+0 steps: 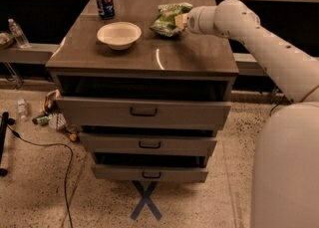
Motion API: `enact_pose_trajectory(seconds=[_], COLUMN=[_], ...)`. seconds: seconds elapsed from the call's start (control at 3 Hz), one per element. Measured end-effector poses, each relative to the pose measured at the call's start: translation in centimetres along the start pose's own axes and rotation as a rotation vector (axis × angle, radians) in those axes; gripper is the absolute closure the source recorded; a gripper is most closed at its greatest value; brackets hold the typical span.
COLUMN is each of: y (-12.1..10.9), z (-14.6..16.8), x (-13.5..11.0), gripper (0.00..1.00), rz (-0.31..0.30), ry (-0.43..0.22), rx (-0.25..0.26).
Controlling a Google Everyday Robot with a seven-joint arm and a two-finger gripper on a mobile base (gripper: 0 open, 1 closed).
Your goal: Move green jalapeno chip bag near paper bowl
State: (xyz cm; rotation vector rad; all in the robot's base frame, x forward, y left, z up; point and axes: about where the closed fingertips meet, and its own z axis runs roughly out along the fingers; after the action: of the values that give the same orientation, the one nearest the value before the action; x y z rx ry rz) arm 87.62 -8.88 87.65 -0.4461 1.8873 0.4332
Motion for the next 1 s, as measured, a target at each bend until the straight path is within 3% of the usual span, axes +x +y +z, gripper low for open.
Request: enact_pose_trajectory(seconds=[0.67,1.0], y=[7.2,9.5], z=[-1.9,-2.0], x=[-0.3,-0.8], gripper=[0.97,0.67], rz=[-0.025,-0.013], ry=[0.018,0.022], rx=[-0.177,-0.232])
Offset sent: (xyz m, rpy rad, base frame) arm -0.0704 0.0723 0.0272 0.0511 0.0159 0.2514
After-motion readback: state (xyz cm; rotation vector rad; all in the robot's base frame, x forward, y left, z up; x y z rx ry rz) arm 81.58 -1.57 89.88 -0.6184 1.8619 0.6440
